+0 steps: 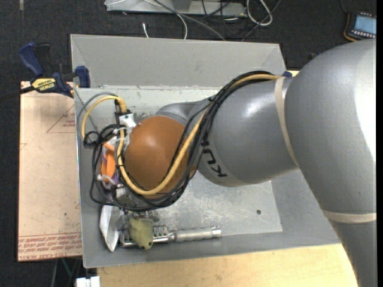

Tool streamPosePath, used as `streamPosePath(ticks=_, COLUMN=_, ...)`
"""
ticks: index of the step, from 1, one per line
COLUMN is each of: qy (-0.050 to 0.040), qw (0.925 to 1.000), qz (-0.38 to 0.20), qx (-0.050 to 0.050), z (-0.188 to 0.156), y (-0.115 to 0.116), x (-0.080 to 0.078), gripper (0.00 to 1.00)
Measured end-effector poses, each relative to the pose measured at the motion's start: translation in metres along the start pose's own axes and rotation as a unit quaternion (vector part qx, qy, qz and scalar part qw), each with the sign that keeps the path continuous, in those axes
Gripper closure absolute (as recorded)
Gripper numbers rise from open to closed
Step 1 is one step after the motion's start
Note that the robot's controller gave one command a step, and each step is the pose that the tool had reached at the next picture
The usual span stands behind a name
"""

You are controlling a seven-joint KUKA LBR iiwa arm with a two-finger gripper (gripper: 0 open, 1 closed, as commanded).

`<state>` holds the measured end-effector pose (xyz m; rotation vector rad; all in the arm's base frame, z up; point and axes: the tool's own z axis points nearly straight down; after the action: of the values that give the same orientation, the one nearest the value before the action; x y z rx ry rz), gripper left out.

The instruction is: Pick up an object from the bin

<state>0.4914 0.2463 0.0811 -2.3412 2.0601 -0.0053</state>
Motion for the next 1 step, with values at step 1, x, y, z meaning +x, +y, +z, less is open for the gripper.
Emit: streamPosePath(ticks=1, qy=-0.0003, qw=1.0000, qz=0.001, qx=-0.001, z=-0.0192, y=0.0002, x=-0.0003, gripper=1.00)
